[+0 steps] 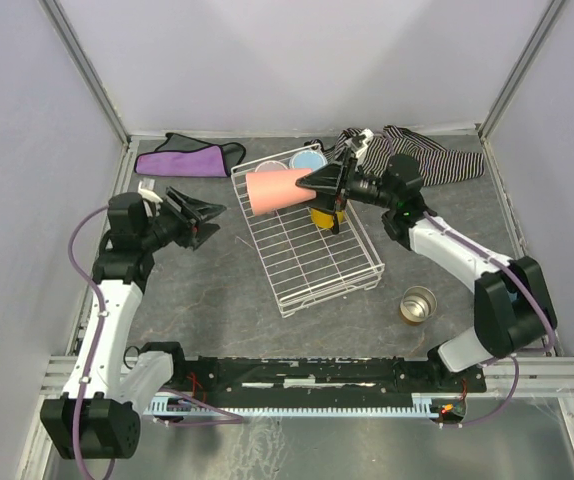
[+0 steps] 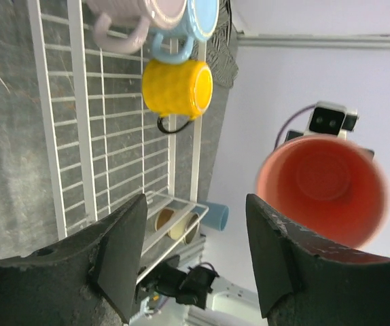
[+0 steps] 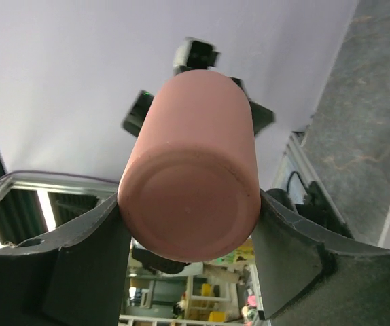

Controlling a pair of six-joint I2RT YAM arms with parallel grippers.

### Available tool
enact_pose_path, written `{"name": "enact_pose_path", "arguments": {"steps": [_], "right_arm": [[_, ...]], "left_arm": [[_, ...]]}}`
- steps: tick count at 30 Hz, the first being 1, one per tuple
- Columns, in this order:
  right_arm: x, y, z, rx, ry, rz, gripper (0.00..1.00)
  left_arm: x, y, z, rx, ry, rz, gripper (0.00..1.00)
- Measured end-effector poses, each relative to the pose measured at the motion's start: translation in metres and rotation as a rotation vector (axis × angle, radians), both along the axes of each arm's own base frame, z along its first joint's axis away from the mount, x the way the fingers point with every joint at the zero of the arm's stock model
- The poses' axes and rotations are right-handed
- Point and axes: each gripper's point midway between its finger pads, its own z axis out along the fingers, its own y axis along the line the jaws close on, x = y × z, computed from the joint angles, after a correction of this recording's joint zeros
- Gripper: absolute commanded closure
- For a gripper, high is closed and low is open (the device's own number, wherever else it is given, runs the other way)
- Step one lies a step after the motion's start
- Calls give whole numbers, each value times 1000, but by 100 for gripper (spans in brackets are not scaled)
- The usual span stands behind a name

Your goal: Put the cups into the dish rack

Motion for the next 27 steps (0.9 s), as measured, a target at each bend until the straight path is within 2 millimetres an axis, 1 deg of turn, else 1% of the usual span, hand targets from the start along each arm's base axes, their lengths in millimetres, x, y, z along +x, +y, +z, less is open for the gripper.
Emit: {"name": "enact_pose_path", "arguments": {"steps": [3,4,6,9,12,16,20,24,27], "right_arm": [[-1,-8,-12,-117,-27,-19,71],[0,-10,-16,-180,-38,-24,71],[3,-13,-19,-270,-80,-32,72],[3,-20,-23,-392,-141,-40,75],[1,-30,-38,-508,-162,-49,75],[2,-49,-64,-693,-163,-68,76],[14,-62,-73,-869,-217,-93,77],[26,-63,-72,-994,-280,-97,77],[35,-52,-68,-1077,-341,-81,78]], "left_arm": [[8,11,14,59,-32,24,34],[11,14,19,72,-47,31,34],[16,19,27,95,-73,45,34],[18,23,27,109,-77,54,34],[19,25,26,114,-73,65,34],[20,28,17,135,-62,78,34],[19,33,-2,164,-30,100,34],[16,37,-14,193,-6,115,34],[14,40,-20,210,2,120,34]]}}
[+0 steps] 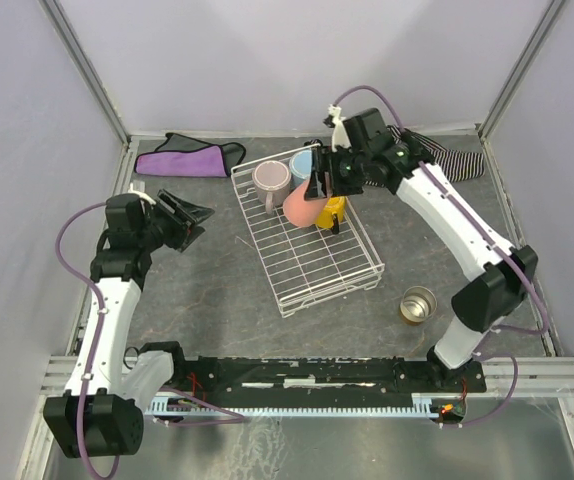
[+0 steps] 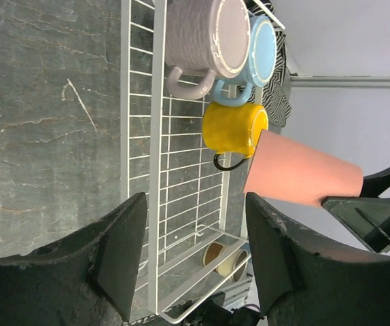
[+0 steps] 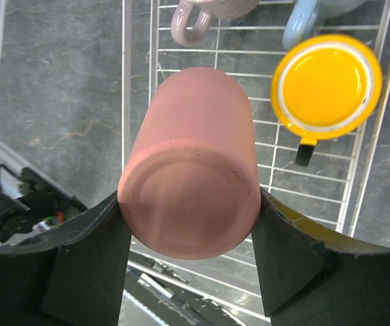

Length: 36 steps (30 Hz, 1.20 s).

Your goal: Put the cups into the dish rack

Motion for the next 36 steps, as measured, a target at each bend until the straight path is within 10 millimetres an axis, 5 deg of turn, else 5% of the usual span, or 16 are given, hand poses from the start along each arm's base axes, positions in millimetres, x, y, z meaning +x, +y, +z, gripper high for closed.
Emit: {"name": "enact_pose_path", "arguments": {"steps": [6,13,26,36], "right_arm": [[13,19,-2,-156,-53,43,79],[18,18,-20,-290,-32,56,80],[21,25,-53,-359,11,83,82],[43,43,-73,-393,-15,101,82]], "left_arm": [[1,6,-10,43,14,18,32],[4,12,-23,88,48,23,32],[3,12,-23,93,47,21,32],[3,13,-23,100,44,16,32]]}}
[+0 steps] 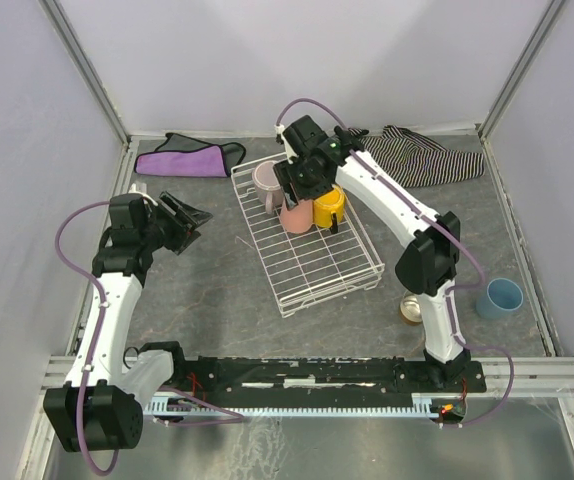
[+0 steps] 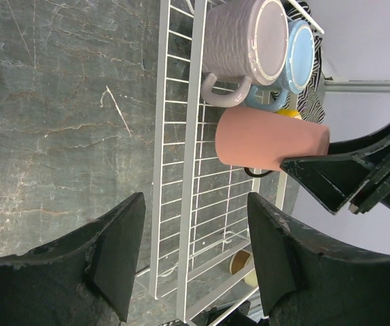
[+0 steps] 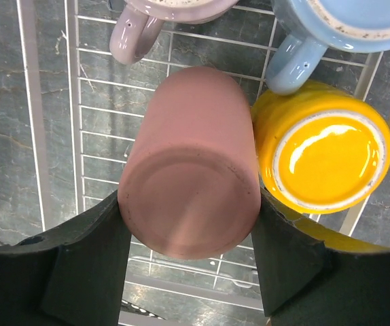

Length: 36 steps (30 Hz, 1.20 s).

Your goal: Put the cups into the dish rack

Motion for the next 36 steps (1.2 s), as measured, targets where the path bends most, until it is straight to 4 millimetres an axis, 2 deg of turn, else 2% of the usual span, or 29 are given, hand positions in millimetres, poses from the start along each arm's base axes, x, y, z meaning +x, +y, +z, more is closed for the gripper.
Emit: {"name": "enact_pose_path", "arguments": {"steps": [6,23,30,36], "right_arm": [[0,2,-14,-43,5,14,82],[1,5,-16,-54,-9,17,82],[1,7,-29,-72,12,20,82],[0,11,-31,-58,6,22,81]], "left_arm": [[0,0,0,5,-2,-4,32],[0,0,-2,6,5,-5,32],[0,0,-3,6,7,-6,32],[-1,0,-3,7,10,-6,32]]}}
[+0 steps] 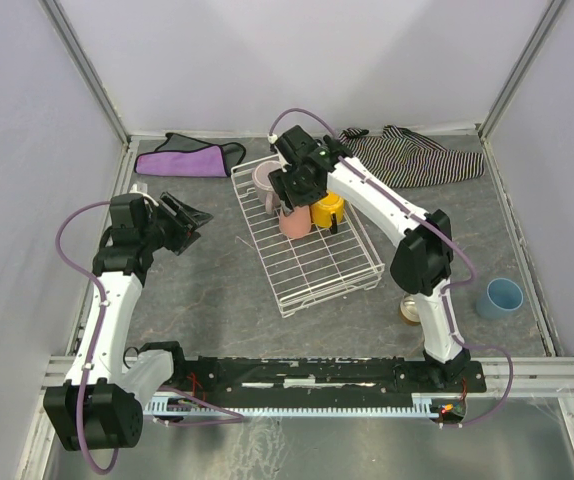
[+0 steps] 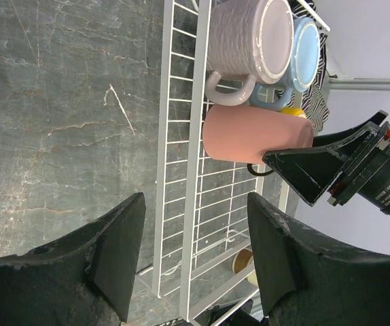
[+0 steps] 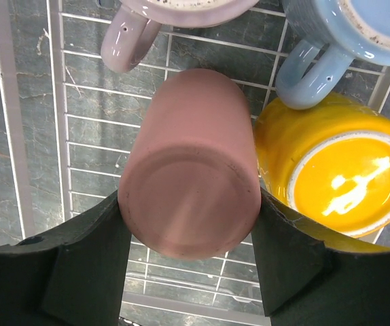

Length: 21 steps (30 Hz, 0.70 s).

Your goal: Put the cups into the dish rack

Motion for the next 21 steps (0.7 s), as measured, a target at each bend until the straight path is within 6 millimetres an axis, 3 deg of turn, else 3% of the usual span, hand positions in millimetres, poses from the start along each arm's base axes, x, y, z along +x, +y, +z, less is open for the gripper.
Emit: {"name": "enact_pose_path", "arguments": {"steps": [4,10,21], "right_arm": [[0,4,0,15,-10,1,72],[0,5,1,12,-17,5,40],[-4,0,6,3,-18,7,6]], "left_arm": [[0,0,0,0,1,0,32],[-2,0,-2,0,13,-1,32],[-6,-1,-5,6,28,-9,32]]}}
